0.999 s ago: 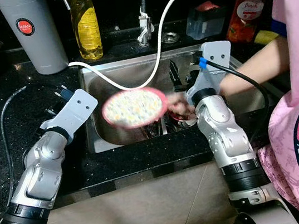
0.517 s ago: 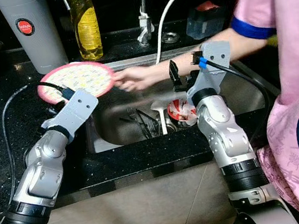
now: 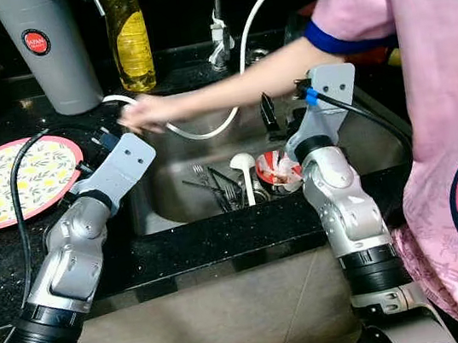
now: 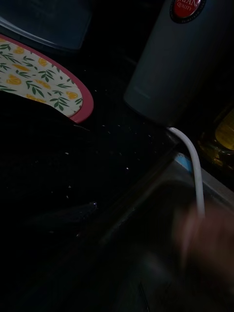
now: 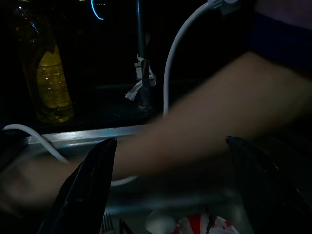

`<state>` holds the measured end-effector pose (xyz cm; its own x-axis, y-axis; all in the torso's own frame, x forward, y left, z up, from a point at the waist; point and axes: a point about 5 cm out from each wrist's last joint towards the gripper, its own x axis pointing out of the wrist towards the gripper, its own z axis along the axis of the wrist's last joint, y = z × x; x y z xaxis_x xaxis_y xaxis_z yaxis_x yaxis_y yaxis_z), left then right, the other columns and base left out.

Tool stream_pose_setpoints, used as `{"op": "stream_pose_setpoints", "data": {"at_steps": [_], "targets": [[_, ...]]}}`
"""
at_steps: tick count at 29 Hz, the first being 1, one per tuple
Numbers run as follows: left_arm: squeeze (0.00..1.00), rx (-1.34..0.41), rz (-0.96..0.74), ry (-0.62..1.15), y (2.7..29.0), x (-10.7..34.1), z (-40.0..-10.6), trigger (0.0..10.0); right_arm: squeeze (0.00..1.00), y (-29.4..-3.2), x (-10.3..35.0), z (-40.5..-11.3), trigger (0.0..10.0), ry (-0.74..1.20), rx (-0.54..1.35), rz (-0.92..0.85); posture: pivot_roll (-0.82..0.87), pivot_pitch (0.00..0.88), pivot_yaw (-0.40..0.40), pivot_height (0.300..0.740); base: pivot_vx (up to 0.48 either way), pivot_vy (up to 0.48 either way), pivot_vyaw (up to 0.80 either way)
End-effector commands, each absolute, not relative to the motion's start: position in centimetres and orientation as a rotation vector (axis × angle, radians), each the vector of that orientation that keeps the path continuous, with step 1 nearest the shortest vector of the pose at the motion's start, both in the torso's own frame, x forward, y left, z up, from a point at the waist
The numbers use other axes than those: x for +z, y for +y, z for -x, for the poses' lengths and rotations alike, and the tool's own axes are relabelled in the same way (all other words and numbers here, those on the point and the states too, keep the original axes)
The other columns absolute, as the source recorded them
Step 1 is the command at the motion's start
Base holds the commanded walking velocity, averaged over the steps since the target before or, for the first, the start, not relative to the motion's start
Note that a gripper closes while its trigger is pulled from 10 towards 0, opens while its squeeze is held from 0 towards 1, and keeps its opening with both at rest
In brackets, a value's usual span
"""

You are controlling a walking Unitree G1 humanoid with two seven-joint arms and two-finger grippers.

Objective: Kitchen organization

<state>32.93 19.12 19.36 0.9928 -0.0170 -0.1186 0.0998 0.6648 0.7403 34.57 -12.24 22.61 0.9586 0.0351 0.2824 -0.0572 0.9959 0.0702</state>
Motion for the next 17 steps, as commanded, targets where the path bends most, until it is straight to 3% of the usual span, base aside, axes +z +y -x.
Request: {"op": "stream_pose_setpoints", "data": {"at_steps": [1, 17], "targets": [[0.0, -0.072, -0.845, 0.12, 18.83, 18.94, -32.99, 10.0, 0.0, -12.28, 22.79, -34.39, 10.0, -0.294, 0.04, -0.065, 0.07, 0.0, 0.009, 0.74, 0.0, 0.0, 0.0], [0.0, -0.071, -0.846, 0.121, 19.05, 18.95, -33.0, 10.0, 0.0, -12.36, 22.68, -34.39, 10.0, -0.289, 0.039, -0.064, 0.07, 0.0, 0.005, 0.74, 0.0, 0.0, 0.0]]}}
